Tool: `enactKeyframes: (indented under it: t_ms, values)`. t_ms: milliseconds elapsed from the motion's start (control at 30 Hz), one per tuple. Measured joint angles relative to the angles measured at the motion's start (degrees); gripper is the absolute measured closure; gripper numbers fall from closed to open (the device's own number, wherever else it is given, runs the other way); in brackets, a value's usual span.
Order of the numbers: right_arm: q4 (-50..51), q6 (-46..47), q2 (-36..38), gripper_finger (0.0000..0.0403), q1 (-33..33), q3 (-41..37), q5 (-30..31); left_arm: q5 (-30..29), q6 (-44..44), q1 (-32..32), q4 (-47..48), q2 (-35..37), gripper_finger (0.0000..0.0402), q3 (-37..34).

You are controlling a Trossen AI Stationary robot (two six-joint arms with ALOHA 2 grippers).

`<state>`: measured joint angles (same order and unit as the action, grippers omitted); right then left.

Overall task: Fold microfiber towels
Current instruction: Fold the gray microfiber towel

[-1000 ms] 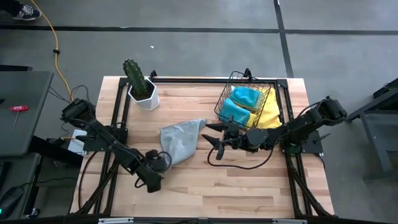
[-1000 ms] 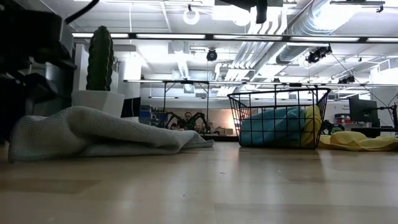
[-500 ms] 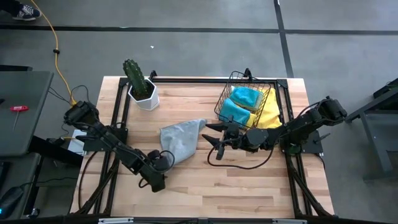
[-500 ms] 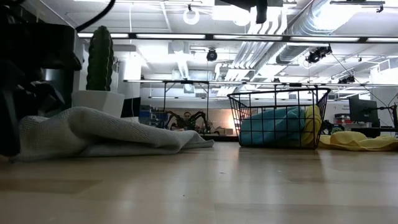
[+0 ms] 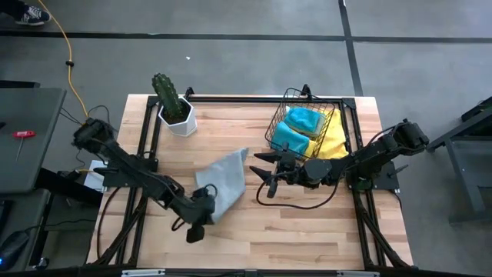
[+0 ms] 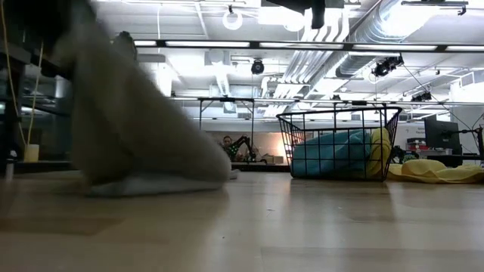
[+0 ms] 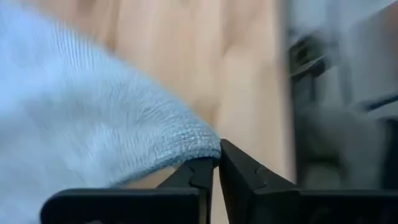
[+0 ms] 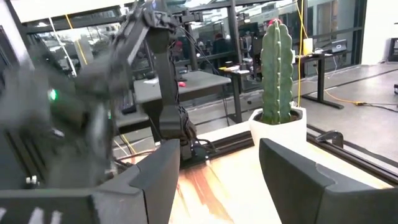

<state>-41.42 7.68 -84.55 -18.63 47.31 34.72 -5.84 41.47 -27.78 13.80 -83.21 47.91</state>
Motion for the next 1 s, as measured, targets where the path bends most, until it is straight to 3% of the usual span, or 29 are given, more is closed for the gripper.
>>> enactKeyframes:
  t_ms: [133, 233, 333, 433, 800, 900, 1000]
  values:
    - [1.1, 0.0, 0.0, 0.0190, 0.0, 0.0, 0.0, -3.0, -4.0, 0.9, -0.1, 6.1, 0.0398, 4.7]
    - [2.4, 0.0, 0.0, 0.0190, -0.2, 0.0, -1.4, -9.0, -8.2, 1.3, -0.1, 10.5, 0.0398, 6.1]
    - [4.5, 1.3, 0.0, 0.0190, -0.2, 0.0, -5.3, -17.0, -10.6, 1.7, 4.2, 13.7, 0.0400, 6.0]
    - [8.4, 1.5, -0.1, 0.0190, -0.2, 0.0, -10.8, -21.3, -10.2, 2.4, 9.6, 14.9, 0.0399, 5.2]
    - [13.4, 12.2, -12.2, 0.0190, -0.1, 1.1, -17.2, -23.7, -3.8, 6.2, 9.8, 13.5, 0.0401, -7.2]
    - [14.3, 12.7, -17.8, 0.0190, -0.5, 5.4, -20.0, -23.6, -2.2, 7.5, 9.8, 13.4, 0.0401, -10.7]
    - [21.4, 8.5, -23.9, 0.0190, -1.1, 13.4, -22.4, -23.5, -0.6, 8.8, 9.9, 13.4, 0.0401, -13.2]
